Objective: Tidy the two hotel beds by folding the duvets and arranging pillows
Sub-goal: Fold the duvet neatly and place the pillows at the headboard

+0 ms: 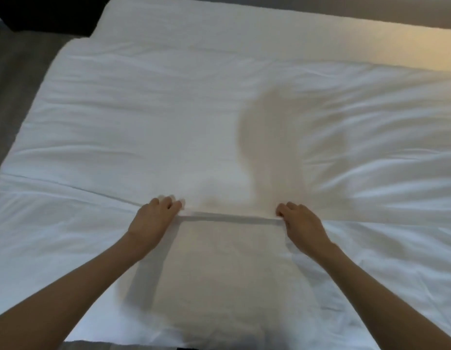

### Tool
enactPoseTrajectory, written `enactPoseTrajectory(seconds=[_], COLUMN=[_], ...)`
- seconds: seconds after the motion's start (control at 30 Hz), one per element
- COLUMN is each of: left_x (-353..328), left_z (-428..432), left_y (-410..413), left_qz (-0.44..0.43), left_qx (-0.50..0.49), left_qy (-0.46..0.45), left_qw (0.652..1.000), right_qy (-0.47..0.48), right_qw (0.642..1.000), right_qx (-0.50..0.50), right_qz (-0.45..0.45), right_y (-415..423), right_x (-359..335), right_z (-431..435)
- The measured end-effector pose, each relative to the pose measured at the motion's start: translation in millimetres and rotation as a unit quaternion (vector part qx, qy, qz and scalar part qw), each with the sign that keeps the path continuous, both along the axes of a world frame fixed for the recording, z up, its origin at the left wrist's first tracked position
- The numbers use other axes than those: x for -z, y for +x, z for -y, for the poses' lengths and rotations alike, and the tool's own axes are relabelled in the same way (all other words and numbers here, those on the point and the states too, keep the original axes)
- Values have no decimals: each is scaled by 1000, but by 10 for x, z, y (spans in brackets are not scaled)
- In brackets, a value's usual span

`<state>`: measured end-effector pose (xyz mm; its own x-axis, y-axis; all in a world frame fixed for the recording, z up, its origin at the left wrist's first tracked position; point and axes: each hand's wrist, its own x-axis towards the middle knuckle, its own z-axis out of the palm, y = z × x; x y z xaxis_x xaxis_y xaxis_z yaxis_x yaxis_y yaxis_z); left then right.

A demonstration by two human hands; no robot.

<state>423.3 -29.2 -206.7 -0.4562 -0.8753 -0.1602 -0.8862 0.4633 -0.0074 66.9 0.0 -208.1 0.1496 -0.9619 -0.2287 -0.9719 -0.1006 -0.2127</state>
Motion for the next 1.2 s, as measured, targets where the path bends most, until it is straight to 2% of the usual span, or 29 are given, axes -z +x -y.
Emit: enactPoseTrajectory(seconds=[0.07,0.2,0.23,0.27,0.37,0.43,0.5,0.57,0.67,0.73,0.83,1.0,1.13,1.2], left_x=[86,14,-31,-76,-128,-194,-222,-155,156,409,571,349,-110,-331], left_z=[-89,-65,-54,-30,163,340,550,764,891,737,472,425,382,203], left_y=[-52,-149,-157,-163,-254,-463,-706,-897,-982,-927,-816,-775,-775,-751], left_qz=[-10,-14,-37,-69,-138,-186,-201,-168,-103,-67,-41,17,29,44], left_qx=[-39,-102,-93,-85,-74,-87,-95,-105,-187,-204,-174,-164,-150,-130], left_qy=[52,103,93,74,14,5,22,61,130,118,77,126,236,274], left_qw=[998,989,991,991,988,979,975,978,968,970,981,978,960,952], right_qy=[34,177,173,131,-51,-53,9,50,120,151,171,231,310,277], right_qw=[999,980,978,981,986,989,993,993,982,977,974,968,948,959], right_qx=[33,69,79,89,98,97,102,107,143,152,147,87,71,63], right_qz=[-10,56,87,113,124,101,57,29,10,-9,-20,-35,-5,-6], right_y=[41,161,196,225,305,344,397,411,307,239,227,173,168,221], right_x=[115,-26,-101,-156,-259,-244,-193,-85,154,298,372,208,-147,-354], right_z=[-65,110,127,133,213,370,558,716,744,643,546,352,68,-120])
